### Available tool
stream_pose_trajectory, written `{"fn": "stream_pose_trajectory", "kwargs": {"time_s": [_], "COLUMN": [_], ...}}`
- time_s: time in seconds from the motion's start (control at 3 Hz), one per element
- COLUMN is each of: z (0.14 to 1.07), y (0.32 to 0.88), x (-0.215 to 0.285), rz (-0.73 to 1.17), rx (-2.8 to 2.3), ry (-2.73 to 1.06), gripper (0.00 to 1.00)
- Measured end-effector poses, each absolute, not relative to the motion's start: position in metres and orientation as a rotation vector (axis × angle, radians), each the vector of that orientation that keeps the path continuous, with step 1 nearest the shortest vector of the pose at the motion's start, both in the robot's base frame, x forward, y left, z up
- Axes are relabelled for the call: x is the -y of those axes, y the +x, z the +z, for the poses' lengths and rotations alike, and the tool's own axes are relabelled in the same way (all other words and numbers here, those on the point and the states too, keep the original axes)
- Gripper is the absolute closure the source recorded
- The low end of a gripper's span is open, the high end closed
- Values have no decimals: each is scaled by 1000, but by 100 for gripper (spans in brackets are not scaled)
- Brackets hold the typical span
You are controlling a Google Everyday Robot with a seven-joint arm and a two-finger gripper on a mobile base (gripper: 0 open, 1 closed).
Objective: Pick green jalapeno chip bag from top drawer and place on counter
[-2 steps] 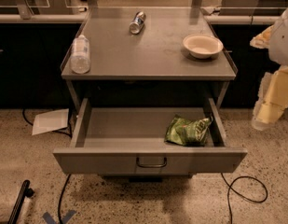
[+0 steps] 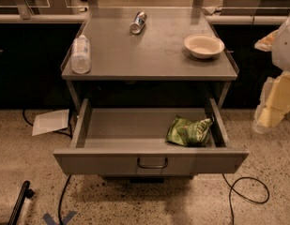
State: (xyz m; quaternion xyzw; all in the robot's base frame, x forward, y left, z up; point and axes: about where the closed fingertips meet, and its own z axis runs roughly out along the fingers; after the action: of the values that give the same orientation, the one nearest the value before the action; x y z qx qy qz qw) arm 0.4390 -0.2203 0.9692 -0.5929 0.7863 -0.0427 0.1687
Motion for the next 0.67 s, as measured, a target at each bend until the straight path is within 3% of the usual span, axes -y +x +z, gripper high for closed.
{"fn": "stream_pose_trajectory", "kwargs": {"time_s": [0.67], "z": [845], "y": [468], "x": [248], "rz": [-25], "rx": [-2330], "ry": [-1481], "gripper": [0]}}
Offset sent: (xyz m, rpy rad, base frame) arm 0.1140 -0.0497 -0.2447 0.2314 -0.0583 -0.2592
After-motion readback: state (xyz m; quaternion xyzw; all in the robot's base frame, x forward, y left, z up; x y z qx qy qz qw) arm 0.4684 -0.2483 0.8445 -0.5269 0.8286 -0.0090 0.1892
